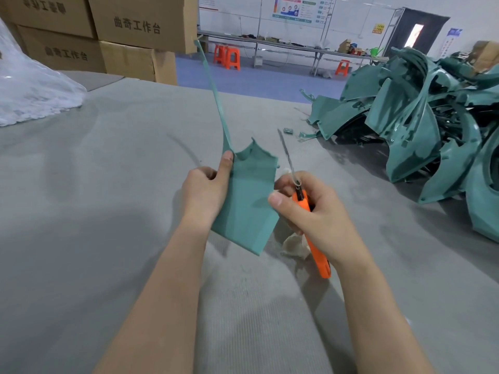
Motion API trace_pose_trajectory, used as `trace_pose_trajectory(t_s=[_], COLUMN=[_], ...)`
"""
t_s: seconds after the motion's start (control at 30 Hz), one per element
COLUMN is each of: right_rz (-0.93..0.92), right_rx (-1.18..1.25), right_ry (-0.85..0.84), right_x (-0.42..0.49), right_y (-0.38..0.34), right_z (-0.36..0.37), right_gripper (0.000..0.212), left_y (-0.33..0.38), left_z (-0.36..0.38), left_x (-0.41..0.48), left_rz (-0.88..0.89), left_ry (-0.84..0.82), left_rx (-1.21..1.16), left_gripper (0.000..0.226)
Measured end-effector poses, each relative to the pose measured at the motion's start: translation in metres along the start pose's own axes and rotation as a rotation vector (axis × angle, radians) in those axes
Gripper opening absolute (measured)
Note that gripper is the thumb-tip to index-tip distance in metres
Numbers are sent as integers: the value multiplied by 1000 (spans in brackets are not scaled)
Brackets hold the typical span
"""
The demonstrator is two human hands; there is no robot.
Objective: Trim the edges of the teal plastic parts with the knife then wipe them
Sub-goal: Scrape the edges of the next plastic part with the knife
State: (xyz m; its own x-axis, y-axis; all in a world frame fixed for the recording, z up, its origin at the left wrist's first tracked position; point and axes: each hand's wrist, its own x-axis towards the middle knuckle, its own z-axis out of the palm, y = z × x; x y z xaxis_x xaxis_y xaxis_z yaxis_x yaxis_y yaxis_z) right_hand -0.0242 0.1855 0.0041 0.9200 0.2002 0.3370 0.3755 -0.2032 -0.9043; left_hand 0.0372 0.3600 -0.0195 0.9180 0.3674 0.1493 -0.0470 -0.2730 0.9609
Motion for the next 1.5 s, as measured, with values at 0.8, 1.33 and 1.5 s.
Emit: trace_pose_trajectory(t_s=[0.8,1.33,1.5], right_rz=[22,-127,-120], right_rx=[-32,-510,-526], right_ry=[512,457,425], right_x=[5,3,2], right_y=[7,20,17], right_z=[-12,-11,-10], right_gripper=[64,60,58], left_y=[8,4,5], left_z=[-3,-3,-4], left_x=[-6,-4,-5], left_rz=[187,-50,-51], left_ry=[115,-137,-148], left_rx=[157,89,107], left_gripper=[58,54,54])
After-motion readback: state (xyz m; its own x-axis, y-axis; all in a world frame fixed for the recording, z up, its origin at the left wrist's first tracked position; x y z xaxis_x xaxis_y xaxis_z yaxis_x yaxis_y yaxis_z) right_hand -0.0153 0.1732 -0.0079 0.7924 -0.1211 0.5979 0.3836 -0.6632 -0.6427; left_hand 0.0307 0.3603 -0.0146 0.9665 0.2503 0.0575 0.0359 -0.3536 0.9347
